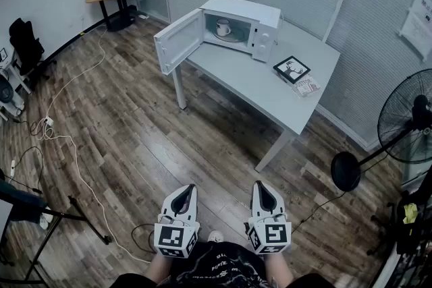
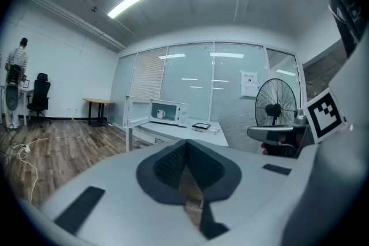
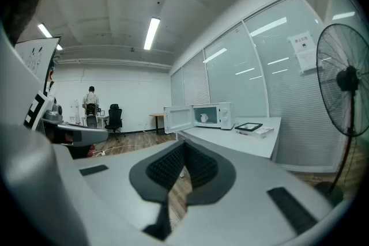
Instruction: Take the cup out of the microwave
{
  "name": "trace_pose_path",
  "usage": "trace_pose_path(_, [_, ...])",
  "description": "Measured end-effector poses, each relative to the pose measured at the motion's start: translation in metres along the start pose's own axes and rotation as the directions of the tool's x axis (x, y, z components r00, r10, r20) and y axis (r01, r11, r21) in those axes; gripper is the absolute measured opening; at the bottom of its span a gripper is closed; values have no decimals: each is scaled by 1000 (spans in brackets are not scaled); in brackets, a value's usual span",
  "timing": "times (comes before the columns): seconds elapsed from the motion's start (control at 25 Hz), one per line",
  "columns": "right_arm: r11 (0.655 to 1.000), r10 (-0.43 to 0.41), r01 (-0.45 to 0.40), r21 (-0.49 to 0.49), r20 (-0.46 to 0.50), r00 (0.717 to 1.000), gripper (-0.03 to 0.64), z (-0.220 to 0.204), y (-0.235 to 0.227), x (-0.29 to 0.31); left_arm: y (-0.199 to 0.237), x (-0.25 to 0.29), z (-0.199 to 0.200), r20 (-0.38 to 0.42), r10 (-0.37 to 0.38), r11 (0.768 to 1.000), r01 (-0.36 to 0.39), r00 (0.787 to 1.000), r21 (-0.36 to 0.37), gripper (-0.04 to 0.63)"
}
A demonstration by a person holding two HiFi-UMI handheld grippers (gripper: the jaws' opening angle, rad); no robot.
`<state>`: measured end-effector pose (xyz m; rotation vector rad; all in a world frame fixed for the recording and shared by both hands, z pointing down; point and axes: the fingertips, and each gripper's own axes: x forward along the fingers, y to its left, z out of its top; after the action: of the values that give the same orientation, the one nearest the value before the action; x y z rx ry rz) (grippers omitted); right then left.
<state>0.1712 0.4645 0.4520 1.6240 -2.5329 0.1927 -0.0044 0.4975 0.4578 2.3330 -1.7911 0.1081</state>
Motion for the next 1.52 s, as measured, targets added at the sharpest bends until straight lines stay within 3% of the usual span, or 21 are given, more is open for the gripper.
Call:
trace_pose_path(0.24, [999, 9, -8, -37, 4, 1000, 2, 4, 10, 1, 7, -2, 8, 14, 5, 1000, -6, 1000, 6, 6])
trace_pose_path(0.84, [1000, 4, -4, 6, 1, 1000, 3, -6, -6, -8, 7, 4, 4, 19, 49, 998, -48, 999, -36, 6])
trace_pose_path(1.16, [999, -42, 42, 5, 3, 999, 3, 6, -23, 36, 25, 61, 13, 17, 2, 1000, -2, 1000, -20, 6])
trace_pose_path(1.52, [997, -71, 71, 8, 16, 997, 3, 24, -24, 127, 83, 136, 36, 26, -26, 1000, 26, 999, -6, 6])
